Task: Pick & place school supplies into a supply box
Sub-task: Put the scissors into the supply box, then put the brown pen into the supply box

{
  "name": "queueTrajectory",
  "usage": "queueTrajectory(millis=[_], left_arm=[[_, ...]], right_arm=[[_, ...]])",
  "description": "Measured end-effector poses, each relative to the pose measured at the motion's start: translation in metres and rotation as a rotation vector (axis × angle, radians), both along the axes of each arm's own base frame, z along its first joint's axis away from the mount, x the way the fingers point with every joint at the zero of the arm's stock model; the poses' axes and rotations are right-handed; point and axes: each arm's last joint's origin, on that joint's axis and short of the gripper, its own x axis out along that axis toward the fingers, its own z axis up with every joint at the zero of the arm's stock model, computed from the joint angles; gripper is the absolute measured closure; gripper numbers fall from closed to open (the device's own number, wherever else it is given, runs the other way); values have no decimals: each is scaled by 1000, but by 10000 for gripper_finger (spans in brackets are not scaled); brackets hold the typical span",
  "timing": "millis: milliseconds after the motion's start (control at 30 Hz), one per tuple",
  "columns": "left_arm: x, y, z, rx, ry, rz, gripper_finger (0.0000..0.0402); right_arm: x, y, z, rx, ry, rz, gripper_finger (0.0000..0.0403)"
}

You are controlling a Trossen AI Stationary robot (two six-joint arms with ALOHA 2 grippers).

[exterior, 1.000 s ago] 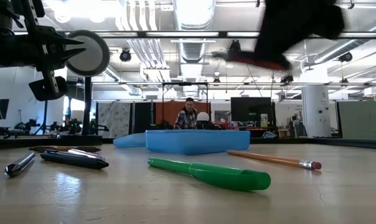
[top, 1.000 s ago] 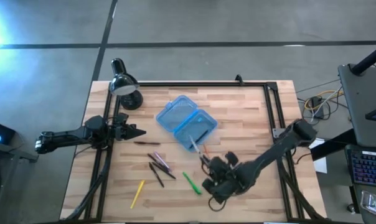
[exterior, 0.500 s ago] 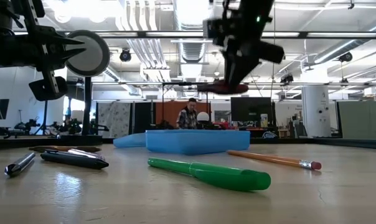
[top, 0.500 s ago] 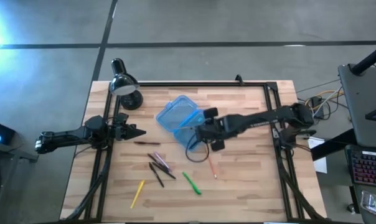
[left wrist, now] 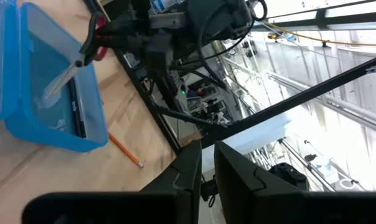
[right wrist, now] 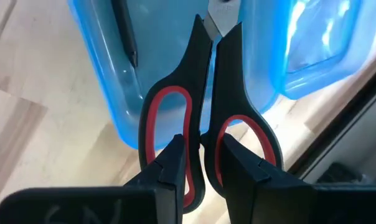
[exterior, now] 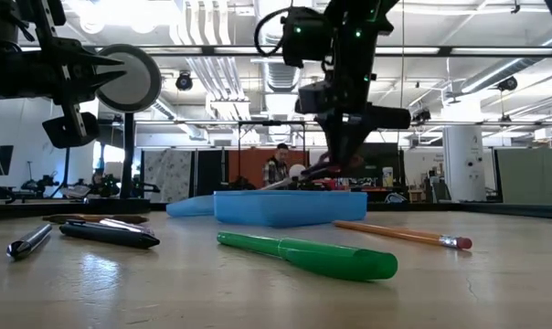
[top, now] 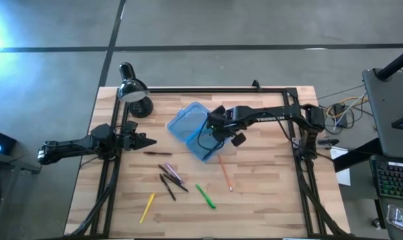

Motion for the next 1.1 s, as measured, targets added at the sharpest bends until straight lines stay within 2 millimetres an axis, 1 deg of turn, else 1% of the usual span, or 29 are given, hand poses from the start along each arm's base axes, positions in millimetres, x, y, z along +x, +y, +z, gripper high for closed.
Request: queueTrajectory(millis=[100,233,500,633,733,867,1100], left_arm=[[0,0,0,0,0,0,374],[0,0,0,0,0,0,374],[0,0,0,0,-1,0,374],[0,0,0,0,-1,0,374],[0,0,0,0,-1,0,374],[0,0,0,0,-1,0,374],[0,0,0,0,-1,0,374]], right_arm=[[4,1,-2,45,-27,18,342],[5,-1,-11,98,-7,4,342],[13,-13,-40,121,46,-15,342],[16,-14,-48,123,55,-15,340],[20,-14,-48,136,18,-15,328],[24,-14,-47,140,-45,-66,300],[22,-12,-31,236,-119,-92,236]])
